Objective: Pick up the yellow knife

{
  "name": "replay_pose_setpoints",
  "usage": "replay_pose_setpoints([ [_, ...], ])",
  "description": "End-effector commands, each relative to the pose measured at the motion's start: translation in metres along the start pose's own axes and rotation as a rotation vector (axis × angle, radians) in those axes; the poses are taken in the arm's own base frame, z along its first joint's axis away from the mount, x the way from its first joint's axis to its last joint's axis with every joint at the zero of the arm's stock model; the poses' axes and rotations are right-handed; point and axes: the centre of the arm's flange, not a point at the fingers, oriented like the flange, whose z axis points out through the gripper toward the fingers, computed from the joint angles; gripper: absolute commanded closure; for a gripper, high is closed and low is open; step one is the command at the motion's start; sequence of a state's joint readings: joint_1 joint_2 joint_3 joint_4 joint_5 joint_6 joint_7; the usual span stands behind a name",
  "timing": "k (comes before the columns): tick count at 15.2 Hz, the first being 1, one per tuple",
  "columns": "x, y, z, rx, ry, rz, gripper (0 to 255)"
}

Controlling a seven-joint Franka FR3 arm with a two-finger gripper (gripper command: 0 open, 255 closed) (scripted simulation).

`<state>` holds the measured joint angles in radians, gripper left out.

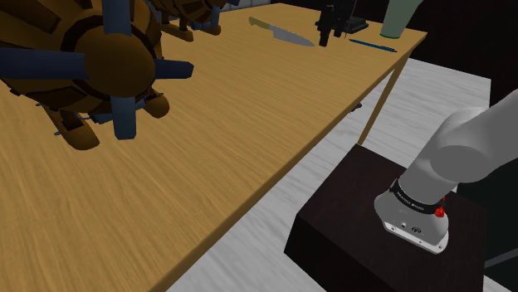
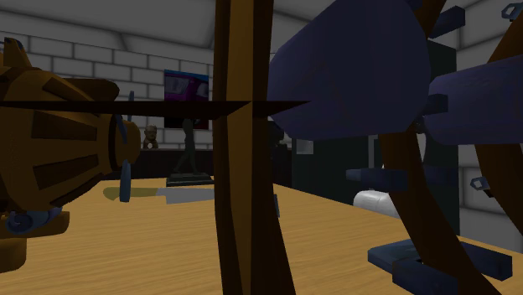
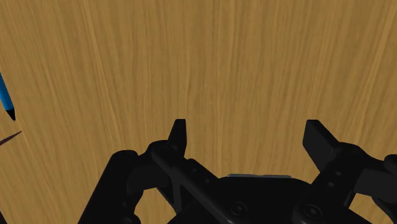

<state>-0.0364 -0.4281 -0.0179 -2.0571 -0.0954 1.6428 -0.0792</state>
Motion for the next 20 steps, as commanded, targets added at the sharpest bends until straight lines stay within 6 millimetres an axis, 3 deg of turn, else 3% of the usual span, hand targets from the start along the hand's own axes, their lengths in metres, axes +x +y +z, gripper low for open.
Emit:
replay_pose_setpoints([
  [1, 0.028, 0.007, 0.002, 0.009, 0.002, 0.002, 0],
  [18, 0.241, 0.078, 0.008, 0.086, 0.013, 0.024, 0],
  [20, 0.241, 0.077, 0.018, 0.086, 0.013, 0.024, 0],
])
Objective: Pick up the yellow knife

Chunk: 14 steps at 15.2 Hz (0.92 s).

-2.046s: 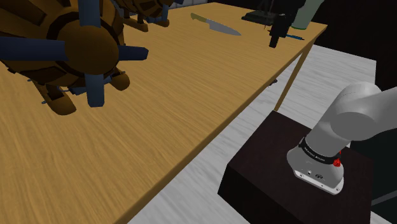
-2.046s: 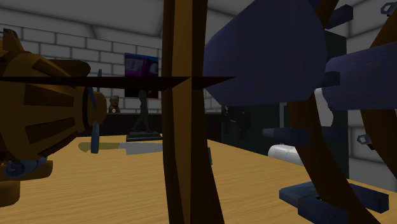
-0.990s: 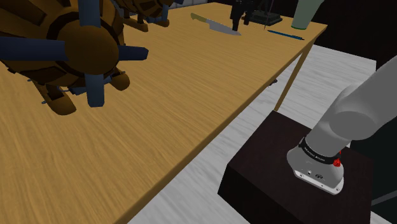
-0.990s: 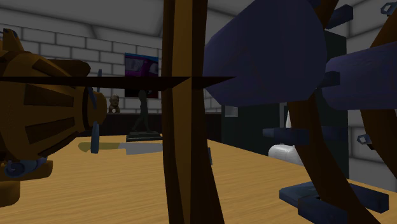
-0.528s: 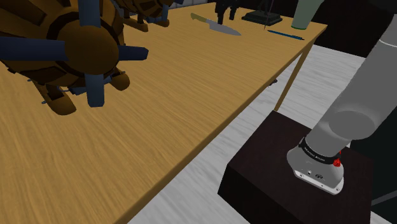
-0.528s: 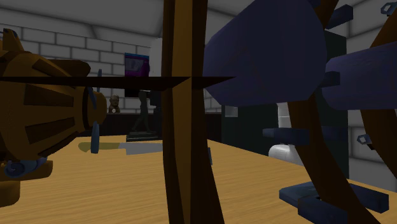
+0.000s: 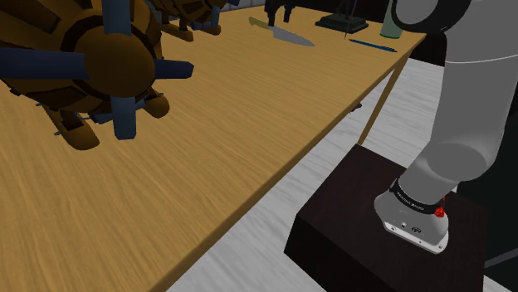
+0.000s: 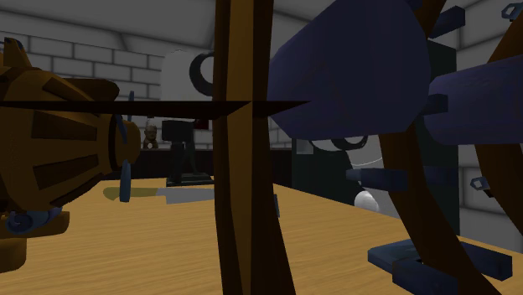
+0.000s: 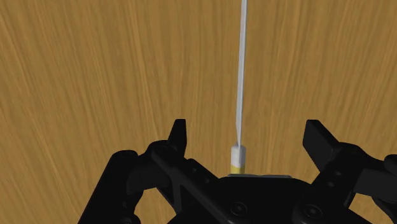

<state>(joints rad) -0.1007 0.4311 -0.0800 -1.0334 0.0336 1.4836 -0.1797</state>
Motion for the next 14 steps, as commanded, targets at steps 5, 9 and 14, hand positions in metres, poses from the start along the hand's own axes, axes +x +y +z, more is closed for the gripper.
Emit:
replay_pose_setpoints([
  [5, 0.002, 0.001, 0.03, 0.001, 0.001, 0.0, 0],
  [9, 0.001, 0.001, 0.033, 0.001, 0.001, 0.0, 255],
  [14, 0.001, 0.001, 0.033, 0.001, 0.001, 0.0, 255],
])
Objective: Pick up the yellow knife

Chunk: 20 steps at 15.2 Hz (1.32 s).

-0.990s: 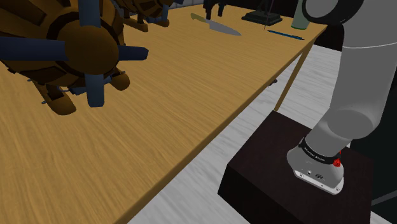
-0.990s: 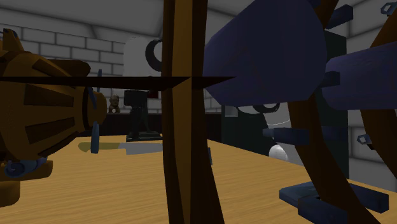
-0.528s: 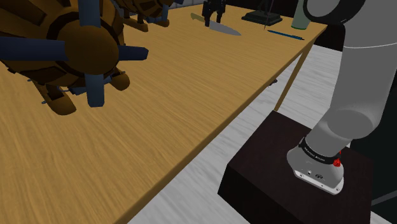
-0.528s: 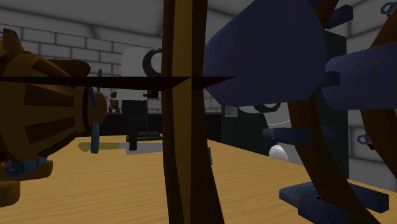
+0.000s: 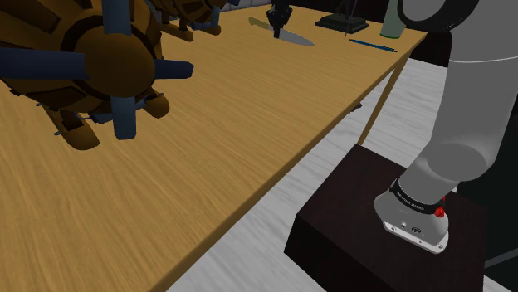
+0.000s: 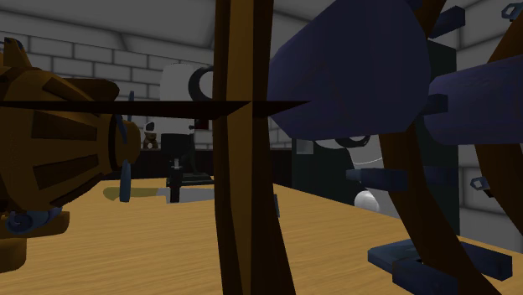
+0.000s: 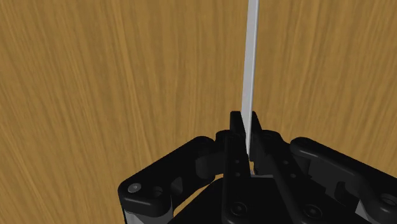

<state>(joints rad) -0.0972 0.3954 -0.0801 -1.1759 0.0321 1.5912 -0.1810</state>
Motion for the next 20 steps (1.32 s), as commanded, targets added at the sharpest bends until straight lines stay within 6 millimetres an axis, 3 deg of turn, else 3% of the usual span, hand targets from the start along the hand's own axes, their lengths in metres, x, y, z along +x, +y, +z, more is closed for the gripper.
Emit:
replay_pose_setpoints([
  [1, 0.0, 0.0, 0.0, 0.0, 0.0, 0.0, 255],
  [4, 0.0, 0.0, 0.0, 0.0, 0.0, 0.0, 255],
  [20, 0.002, 0.001, -0.08, 0.0, 0.0, 0.0, 255],
])
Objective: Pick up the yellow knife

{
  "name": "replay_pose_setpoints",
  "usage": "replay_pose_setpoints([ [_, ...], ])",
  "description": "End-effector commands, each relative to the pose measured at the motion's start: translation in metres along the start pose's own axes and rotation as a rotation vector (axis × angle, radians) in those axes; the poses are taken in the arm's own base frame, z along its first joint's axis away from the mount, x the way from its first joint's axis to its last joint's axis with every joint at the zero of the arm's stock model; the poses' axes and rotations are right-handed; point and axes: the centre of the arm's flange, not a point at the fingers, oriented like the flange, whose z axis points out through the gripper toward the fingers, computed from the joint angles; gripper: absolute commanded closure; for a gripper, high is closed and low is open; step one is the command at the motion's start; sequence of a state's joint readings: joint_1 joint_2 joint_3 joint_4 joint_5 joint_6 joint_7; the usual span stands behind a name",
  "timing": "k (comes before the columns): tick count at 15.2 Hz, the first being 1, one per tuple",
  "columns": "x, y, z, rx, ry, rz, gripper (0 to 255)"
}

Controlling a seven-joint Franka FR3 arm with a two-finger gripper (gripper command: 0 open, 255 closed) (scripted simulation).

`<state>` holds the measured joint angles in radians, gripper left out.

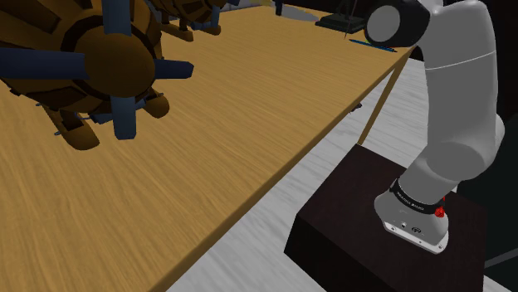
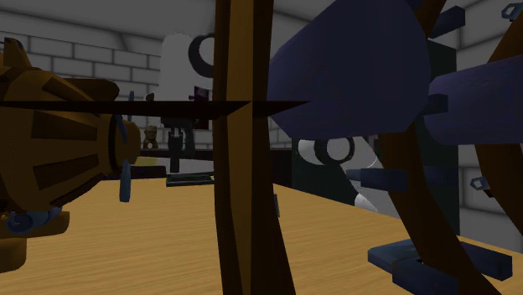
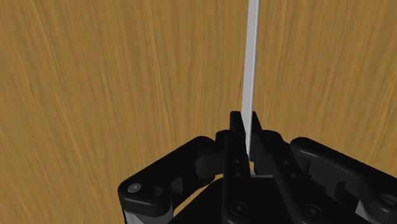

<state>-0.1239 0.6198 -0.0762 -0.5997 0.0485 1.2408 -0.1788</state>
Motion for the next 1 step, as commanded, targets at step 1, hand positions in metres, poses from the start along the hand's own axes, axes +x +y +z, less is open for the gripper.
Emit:
replay_pose_setpoints([
  [1, -0.0006, -0.0003, -0.003, 0.0, -0.001, 0.0, 255],
])
